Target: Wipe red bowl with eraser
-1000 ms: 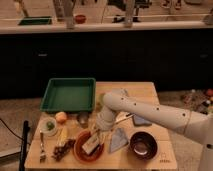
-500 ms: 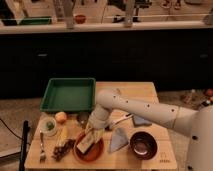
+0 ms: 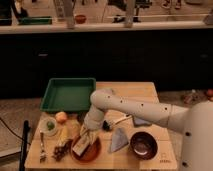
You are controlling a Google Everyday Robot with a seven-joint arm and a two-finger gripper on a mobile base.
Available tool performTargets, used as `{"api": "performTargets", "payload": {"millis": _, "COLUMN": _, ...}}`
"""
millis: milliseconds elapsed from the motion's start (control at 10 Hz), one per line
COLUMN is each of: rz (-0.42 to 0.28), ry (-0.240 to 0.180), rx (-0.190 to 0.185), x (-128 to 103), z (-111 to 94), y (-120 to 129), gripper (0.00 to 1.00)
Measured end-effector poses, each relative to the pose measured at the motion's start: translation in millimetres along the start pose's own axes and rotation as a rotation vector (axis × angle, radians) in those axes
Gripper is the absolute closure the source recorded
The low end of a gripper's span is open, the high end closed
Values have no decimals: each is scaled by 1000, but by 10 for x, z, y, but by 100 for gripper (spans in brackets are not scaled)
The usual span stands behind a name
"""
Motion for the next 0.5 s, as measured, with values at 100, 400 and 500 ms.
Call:
{"api": "performTargets", "payload": {"millis": 100, "rz": 6, "ry": 2, "rx": 2, "x": -17, "z": -14, "y": 64, "gripper": 100}}
{"api": "performTargets", "payload": {"millis": 400, "rz": 42, "ry": 11, "rx": 8, "x": -28, "z": -73, "y": 328, "gripper": 100}}
{"api": "performTargets", "payload": {"millis": 500, "rz": 53, "ry": 13, "rx": 9, "x": -15, "z": -85, "y": 381, "gripper": 100}}
